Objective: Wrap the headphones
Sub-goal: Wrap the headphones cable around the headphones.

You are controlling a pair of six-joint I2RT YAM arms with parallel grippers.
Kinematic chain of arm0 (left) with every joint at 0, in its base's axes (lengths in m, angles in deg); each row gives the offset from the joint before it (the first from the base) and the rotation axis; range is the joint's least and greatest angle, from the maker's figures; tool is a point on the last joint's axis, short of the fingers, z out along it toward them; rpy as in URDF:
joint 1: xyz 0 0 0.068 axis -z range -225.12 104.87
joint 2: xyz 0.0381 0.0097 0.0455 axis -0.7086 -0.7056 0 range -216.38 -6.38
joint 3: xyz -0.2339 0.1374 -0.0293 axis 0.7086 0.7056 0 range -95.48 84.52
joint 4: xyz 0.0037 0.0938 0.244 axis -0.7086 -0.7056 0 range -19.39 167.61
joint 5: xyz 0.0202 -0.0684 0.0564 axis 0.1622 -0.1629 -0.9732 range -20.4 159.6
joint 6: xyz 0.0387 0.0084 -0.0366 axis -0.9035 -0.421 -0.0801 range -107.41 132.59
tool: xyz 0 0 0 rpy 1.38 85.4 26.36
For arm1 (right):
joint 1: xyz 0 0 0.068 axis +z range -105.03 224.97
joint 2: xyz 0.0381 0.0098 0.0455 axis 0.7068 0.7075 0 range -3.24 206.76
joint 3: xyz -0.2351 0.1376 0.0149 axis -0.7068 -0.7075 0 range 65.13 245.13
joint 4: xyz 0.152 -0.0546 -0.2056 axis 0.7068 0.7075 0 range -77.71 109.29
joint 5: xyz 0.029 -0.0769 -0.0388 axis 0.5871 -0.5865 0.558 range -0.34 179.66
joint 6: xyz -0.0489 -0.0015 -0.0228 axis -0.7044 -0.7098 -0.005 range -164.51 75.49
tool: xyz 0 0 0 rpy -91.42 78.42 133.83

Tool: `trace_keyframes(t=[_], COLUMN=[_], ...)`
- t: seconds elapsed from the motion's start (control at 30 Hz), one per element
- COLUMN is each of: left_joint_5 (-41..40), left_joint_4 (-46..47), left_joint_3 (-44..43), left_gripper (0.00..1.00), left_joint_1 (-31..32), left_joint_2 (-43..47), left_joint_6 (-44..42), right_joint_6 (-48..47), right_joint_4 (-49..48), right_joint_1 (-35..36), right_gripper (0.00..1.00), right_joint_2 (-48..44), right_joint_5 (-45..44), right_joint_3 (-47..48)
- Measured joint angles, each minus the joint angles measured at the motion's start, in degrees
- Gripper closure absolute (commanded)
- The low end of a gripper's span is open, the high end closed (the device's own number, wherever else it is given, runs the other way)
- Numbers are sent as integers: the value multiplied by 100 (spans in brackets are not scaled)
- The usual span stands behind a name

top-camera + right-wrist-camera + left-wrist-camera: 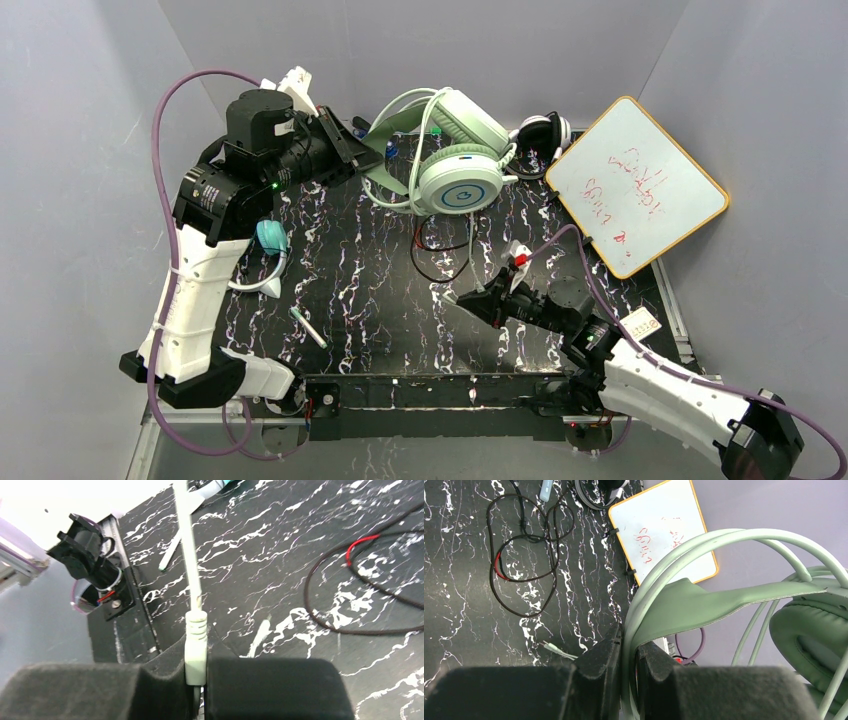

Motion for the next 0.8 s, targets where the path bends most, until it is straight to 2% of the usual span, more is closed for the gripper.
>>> trace_keyframes(t=[0.07,0.1,0.13,0.17,0.4,0.63,0.8], left_joint_5=[0,0,-2,-7,-225,-1318,-2229], left_joint_4=[0,0,0,0,44,205,105], left_joint_3=[2,2,4,11,302,1346,2103], left_gripper=[100,100,100,100,100,100,100], left_joint_1=[0,0,0,0,0,0,-2], left_joint_2=[0,0,0,0,52,367,588], left_joint_6=[0,0,-2,-4,-4,658,1370], right_joint_6=[7,11,13,2,55,584,927], right_joint_4=[61,87,120,144,297,387,520], right_joint_1=[0,0,0,0,0,50,459], right_gripper=[82,84,93,99,99,99,99], right_joint_2=[-28,-35,-39,-39,-7,476,866], right_joint_5=[4,9,9,13,188,717,826], right_joint_3=[0,0,0,0,17,302,581])
